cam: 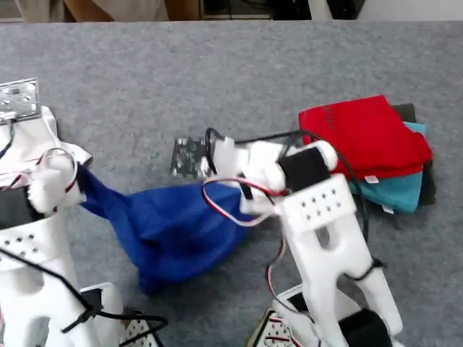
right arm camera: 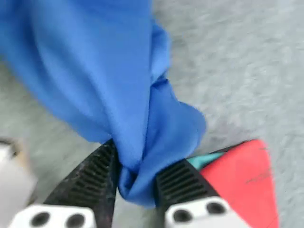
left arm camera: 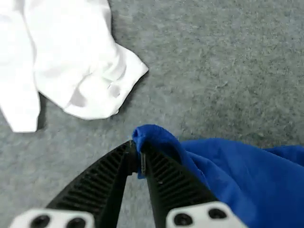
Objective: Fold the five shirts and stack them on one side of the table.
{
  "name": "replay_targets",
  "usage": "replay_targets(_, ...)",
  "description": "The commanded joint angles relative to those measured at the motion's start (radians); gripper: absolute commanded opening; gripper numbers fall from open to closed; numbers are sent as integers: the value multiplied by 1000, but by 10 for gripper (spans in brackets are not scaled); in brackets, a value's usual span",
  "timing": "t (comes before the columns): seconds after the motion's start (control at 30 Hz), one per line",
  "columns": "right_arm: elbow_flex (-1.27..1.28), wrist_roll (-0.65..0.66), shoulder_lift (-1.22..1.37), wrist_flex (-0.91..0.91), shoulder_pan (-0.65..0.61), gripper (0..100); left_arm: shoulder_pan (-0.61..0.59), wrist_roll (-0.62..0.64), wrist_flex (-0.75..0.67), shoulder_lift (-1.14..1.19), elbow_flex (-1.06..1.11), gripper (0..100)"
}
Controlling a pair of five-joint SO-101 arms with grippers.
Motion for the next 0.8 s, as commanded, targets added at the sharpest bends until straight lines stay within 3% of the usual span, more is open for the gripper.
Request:
replay_targets(0.0,2,11,93,-241,21,2,11,14,-166,15,71,18)
replay_targets(0.1,-48,-37,229,-404,19,2,-29,34,-249,85,80,18)
replay_targets(0.27,-209,-189,486,-575,22,8,-157,173,-404,282,77,18)
replay_targets(0.33,-283,-265,572,-578,22,79,-201,190,-454,366,77,18)
replay_targets(0.4,-338,-356,636,-577,24,228,-238,189,-476,443,55,18)
replay_targets(0.47,-384,-410,670,-540,24,377,-276,189,-473,509,8,18)
replay_targets(0.53,-423,-354,677,-443,12,465,-319,189,-473,553,-49,18)
replay_targets(0.63,-473,-272,676,-278,-8,455,-387,190,-471,601,-143,18)
replay_targets(0.77,-547,-249,676,-63,-10,364,-468,189,-471,628,-235,18)
